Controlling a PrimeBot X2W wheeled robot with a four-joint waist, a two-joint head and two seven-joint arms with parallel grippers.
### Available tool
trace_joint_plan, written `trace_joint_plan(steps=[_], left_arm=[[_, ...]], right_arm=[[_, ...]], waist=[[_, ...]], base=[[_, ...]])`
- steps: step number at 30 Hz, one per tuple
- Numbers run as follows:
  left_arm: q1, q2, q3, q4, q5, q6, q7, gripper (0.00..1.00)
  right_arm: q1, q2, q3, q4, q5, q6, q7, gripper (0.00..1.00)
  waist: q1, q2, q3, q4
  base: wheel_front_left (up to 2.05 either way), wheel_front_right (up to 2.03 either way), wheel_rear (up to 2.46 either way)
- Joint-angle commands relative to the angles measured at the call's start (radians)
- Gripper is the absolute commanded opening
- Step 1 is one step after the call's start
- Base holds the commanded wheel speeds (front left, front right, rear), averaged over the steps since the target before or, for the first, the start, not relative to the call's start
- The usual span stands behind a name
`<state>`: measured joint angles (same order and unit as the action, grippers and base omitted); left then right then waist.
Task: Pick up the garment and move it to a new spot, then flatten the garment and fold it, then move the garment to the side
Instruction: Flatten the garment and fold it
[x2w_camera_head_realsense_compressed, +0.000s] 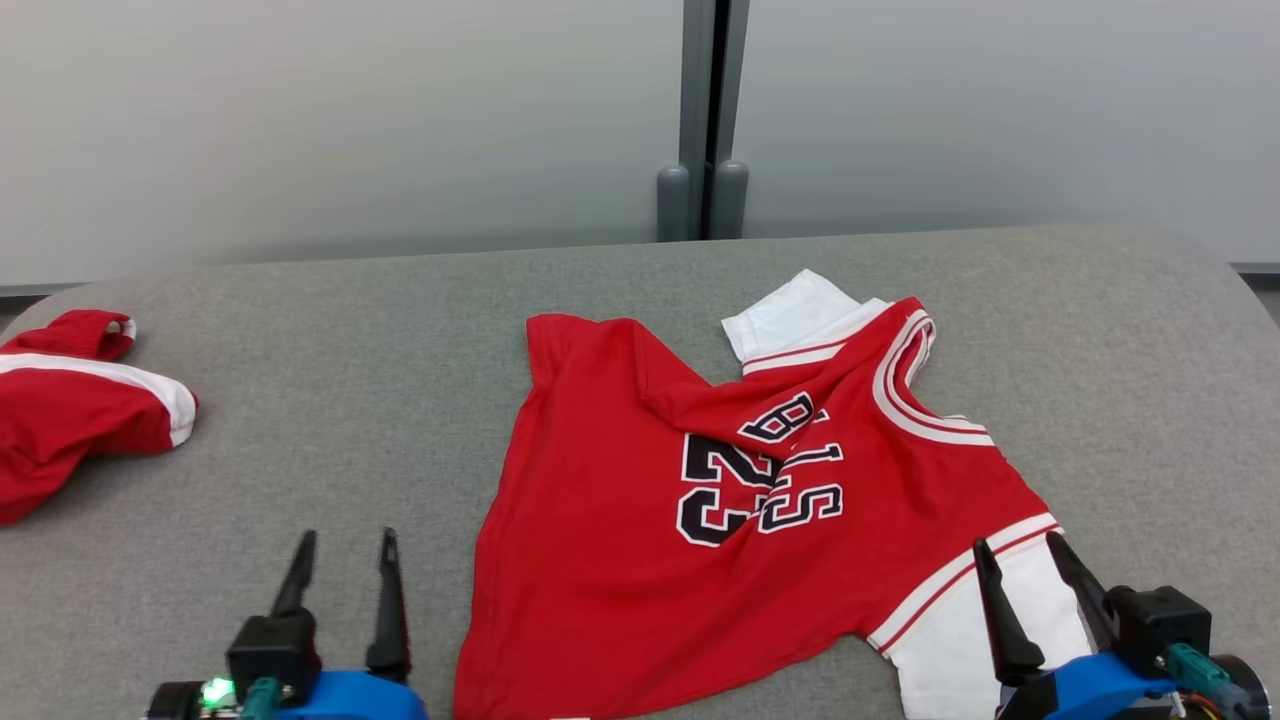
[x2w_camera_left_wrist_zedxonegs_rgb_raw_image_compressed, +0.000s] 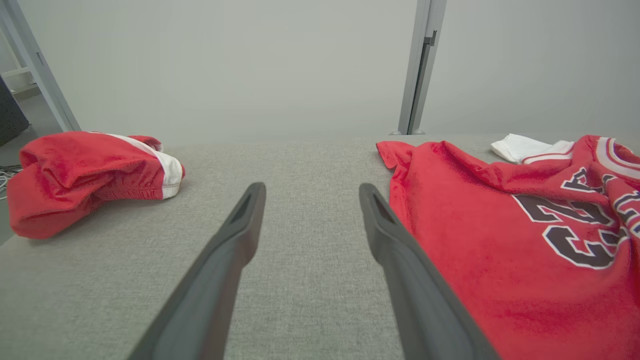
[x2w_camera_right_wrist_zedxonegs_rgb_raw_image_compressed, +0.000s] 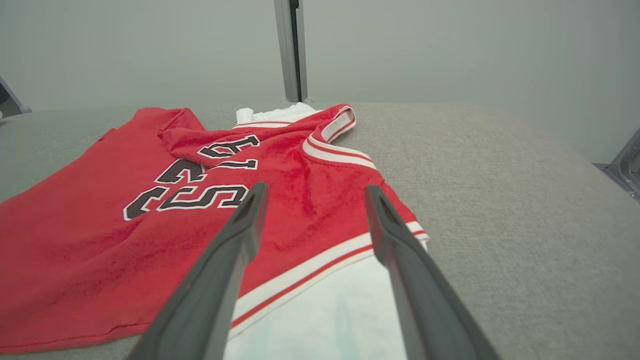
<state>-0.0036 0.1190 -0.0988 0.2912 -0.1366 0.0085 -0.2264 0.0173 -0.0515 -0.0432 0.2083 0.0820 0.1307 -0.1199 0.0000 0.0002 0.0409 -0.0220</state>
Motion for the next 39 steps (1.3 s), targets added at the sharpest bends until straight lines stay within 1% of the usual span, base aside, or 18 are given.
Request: trace_joint_plan(steps=[1, 4, 8, 12, 15, 22, 26, 29, 30, 31, 32, 33, 36, 39], left_arm=[[0.009, -0.007, -0.015, 0.01, 0.007, -0.009, 0.01, 1.0], [0.028, -0.007, -0.052, 0.03, 0.021, -0.022, 0.033, 1.0], [0.052, -0.017, -0.112, 0.048, 0.035, -0.052, 0.057, 1.0], [0.096, -0.026, -0.158, 0.079, 0.031, -0.06, 0.084, 1.0], [0.116, -0.029, -0.158, 0.096, 0.023, -0.051, 0.093, 1.0], [0.119, -0.031, -0.169, 0.143, 0.013, -0.048, 0.102, 1.0], [0.103, -0.04, -0.172, 0.171, -0.004, -0.043, 0.093, 1.0], [0.095, -0.043, -0.172, 0.202, -0.022, -0.051, 0.096, 1.0], [0.09, -0.044, -0.174, 0.213, -0.025, -0.052, 0.097, 1.0], [0.082, -0.045, -0.176, 0.221, -0.027, -0.053, 0.094, 0.58], [0.077, -0.047, -0.175, 0.227, -0.038, -0.057, 0.091, 0.24], [0.074, -0.048, -0.176, 0.233, -0.041, -0.058, 0.089, 0.0], [0.059, -0.052, -0.18, 0.236, -0.061, -0.062, 0.072, 0.0], [0.039, -0.054, -0.181, 0.208, -0.074, -0.071, 0.049, 0.0]], right_arm=[[-0.019, -0.001, -0.012, 0.014, -0.016, 0.0, 0.008, 1.0], [-0.026, -0.001, -0.053, 0.062, -0.026, 0.0, 0.013, 1.0], [-0.025, -0.01, -0.11, 0.141, -0.045, 0.0, 0.015, 1.0], [-0.027, -0.016, -0.149, 0.23, -0.056, 0.0, 0.006, 1.0], [-0.032, -0.018, -0.161, 0.276, -0.057, 0.0, 0.004, 1.0], [-0.041, -0.024, -0.178, 0.384, -0.049, 0.0, -0.002, 1.0], [-0.047, -0.021, -0.165, 0.454, -0.038, 0.0, -0.008, 1.0], [-0.05, -0.014, -0.137, 0.491, -0.015, 0.001, -0.015, 1.0], [-0.052, -0.01, -0.124, 0.497, -0.004, 0.001, -0.021, 0.49], [-0.056, -0.008, -0.113, 0.496, 0.007, 0.002, -0.033, 0.0], [-0.058, -0.007, -0.101, 0.496, 0.016, 0.003, -0.041, 0.0], [-0.059, -0.006, -0.093, 0.494, 0.028, 0.003, -0.05, 0.0], [-0.068, -0.009, -0.067, 0.466, 0.071, 0.001, -0.081, 0.0], [-0.092, -0.013, -0.036, 0.405, 0.126, 0.001, -0.111, 0.0]], waist=[[0.0, -0.0002, 0.004, -0.004], [0.0, -0.0002, 0.009, -0.01], [0.0, -0.0002, 0.013, -0.013], [0.0, -0.0002, 0.016, -0.02], [0.0, -0.0002, 0.019, -0.023], [0.0, -0.0002, 0.027, -0.019], [0.0, -0.0002, 0.031, -0.019], [0.0, -0.0002, 0.033, -0.018], [0.0, -0.0002, 0.033, -0.018], [0.0, -0.0002, 0.033, -0.018], [0.0, -0.0002, 0.033, -0.019], [0.0, -0.0002, 0.032, -0.02], [0.0, -0.0002, 0.029, -0.022], [0.0, -0.0002, 0.03, -0.025]], base=[[0.0, 0.0, 0.0], [0.0, 0.0, 0.0], [0.0, 0.0, 0.0], [0.0, 0.0, 0.0], [0.0, 0.0, 0.0], [0.0, 0.0, 0.0], [0.0, 0.0, 0.0], [0.0, 0.0, 0.0], [0.0, 0.0, 0.0], [0.0, 0.0, 0.0], [0.0, 0.0, 0.0], [0.0, 0.0, 0.0], [0.0, 0.0, 0.0], [0.0, 0.0, 0.0]])
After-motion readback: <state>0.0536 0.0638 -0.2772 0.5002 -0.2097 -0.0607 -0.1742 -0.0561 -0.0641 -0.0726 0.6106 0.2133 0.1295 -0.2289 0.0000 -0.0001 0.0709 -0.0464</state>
